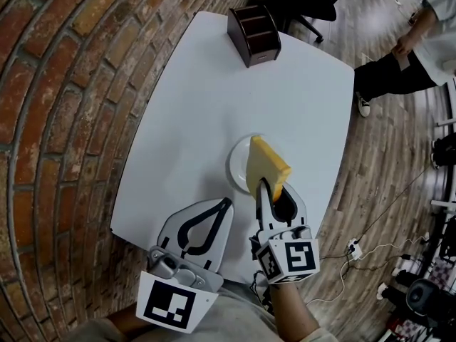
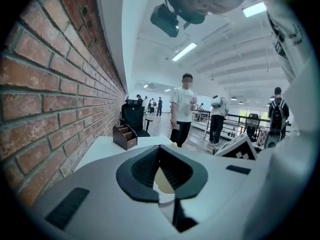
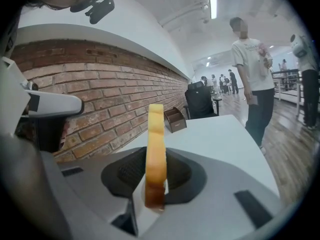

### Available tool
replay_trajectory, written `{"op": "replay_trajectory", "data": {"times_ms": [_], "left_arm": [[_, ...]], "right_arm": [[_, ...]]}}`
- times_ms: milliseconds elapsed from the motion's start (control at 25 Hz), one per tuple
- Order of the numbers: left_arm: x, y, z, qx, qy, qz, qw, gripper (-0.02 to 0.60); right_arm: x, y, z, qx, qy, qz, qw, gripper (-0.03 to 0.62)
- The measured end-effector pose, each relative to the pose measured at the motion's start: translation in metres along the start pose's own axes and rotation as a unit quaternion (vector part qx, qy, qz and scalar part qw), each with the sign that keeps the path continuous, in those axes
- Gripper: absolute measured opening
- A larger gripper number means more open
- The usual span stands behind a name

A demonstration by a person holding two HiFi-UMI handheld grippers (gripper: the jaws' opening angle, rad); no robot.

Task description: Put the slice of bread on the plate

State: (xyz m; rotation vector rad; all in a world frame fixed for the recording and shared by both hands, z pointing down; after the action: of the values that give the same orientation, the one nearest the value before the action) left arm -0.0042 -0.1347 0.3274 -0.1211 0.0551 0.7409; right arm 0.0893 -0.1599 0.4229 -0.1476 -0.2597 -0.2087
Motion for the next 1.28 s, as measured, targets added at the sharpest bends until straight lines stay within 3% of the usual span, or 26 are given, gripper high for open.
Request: {"op": "replay_trajectory", "data": {"times_ms": [560,1000,1280], "left_arm": [[-0.005,-0.019,0.019,-0.022,0.006,0.002,0.9997,0.009],[-0.009,-0.027,0.026,-0.031,0.011,0.000,0.9994,0.009],[-0.010,-0.028,0.029,-0.035,0.014,-0.001,0.9993,0.009]], "right_arm": [[0.002,-0.014,0.012,-0.016,-0.014,-0.006,1.000,0.097],[0.010,-0.022,0.033,-0.037,-0.095,-0.001,0.995,0.097],[0.017,-0.025,0.044,-0.048,-0.166,0.012,0.985,0.097]]}}
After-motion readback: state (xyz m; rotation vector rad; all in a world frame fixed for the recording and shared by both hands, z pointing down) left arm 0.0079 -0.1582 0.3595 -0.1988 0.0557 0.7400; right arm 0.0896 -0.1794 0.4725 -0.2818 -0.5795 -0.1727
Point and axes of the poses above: the fingertips, and each gripper's own axes: y backward along the fingers, x to its right, z out of its underside, the point moved 1 cm from there along y, backward along the fingers, and after that the axes turned 15 degrees about x, right-handed, at the moved point
